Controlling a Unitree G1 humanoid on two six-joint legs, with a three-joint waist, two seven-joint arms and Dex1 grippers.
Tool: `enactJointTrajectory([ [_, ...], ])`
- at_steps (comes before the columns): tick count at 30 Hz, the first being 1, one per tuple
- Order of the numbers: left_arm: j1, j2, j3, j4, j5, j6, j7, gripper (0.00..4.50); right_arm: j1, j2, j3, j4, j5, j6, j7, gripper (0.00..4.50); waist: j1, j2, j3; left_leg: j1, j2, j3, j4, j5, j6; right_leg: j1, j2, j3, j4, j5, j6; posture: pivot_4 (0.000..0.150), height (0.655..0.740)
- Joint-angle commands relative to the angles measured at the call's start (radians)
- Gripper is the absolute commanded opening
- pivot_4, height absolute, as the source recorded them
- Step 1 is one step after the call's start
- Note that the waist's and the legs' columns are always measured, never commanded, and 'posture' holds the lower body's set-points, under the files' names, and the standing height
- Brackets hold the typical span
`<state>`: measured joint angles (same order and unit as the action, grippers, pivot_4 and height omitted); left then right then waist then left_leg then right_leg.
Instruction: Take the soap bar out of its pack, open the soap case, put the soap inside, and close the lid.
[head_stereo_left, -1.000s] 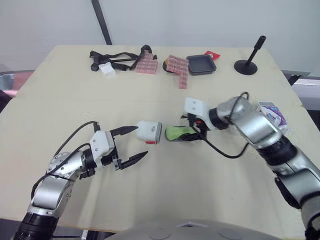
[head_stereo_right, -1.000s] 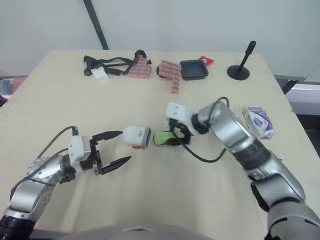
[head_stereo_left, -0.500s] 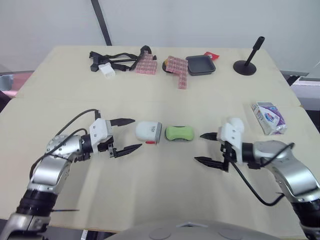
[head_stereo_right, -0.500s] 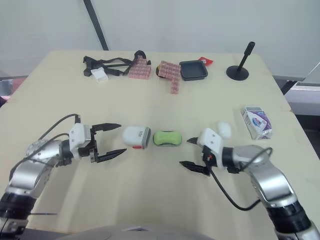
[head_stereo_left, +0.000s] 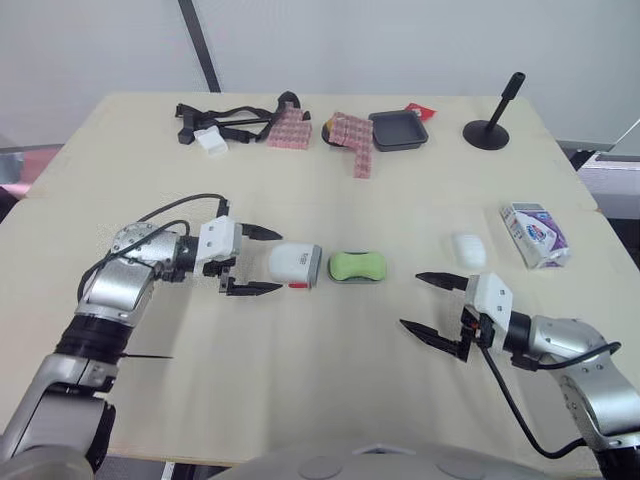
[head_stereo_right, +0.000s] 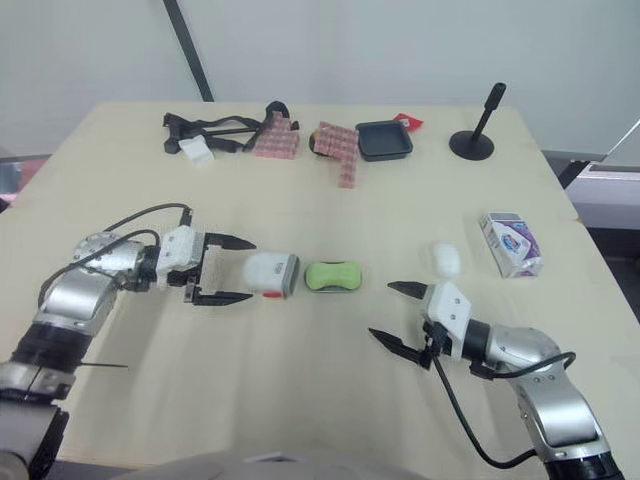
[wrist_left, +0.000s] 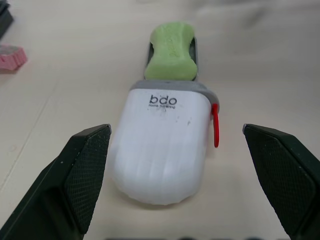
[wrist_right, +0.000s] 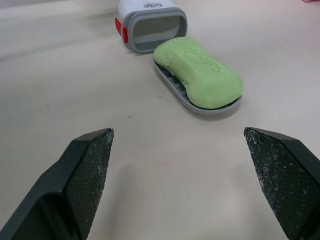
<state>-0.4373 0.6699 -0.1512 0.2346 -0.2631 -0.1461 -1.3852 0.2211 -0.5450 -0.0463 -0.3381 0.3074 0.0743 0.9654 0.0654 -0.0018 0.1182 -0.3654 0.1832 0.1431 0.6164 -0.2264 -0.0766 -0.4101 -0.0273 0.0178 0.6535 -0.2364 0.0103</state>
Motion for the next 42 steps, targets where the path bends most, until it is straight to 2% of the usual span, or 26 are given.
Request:
enactJointTrajectory([
  [1,-0.063,0.003,-0.024,0.054,0.032,-0.059,-0.052,4.5,0.058,0.018,-0.028,0.015,0.04,-0.079,0.006,4.48,0.003,0.0,0.0,0.0,0.0,0.0,0.0,-0.001,0.001,0.0,0.0,0.0,0.0,0.0,0.0,0.15,0.74],
  [13,-0.162,-0.009,-0.078,0.186,0.103,-0.102,-0.106,4.5,0.095,0.027,-0.015,0.037,0.041,-0.124,-0.024,4.48,-0.001,0.0,0.0,0.0,0.0,0.0,0.0,-0.003,0.005,0.0,0.0,-0.001,0.0,0.0,0.0,0.15,0.74],
  [26,-0.157,-0.044,-0.097,0.2,0.139,-0.082,-0.061,4.5,0.084,0.019,-0.008,0.038,0.04,-0.121,-0.028,4.48,0.003,0.0,0.0,-0.001,0.0,-0.001,0.0,-0.003,0.005,0.0,-0.001,-0.001,0.0,0.0,0.0,0.15,0.74],
  [42,-0.174,-0.068,-0.083,0.193,0.107,-0.059,-0.078,4.5,0.077,0.011,0.001,0.04,0.037,-0.115,-0.02,4.48,0.004,0.0,0.0,-0.001,0.0,-0.001,0.0,-0.003,0.005,0.0,-0.001,-0.001,-0.001,0.0,0.0,0.15,0.74],
])
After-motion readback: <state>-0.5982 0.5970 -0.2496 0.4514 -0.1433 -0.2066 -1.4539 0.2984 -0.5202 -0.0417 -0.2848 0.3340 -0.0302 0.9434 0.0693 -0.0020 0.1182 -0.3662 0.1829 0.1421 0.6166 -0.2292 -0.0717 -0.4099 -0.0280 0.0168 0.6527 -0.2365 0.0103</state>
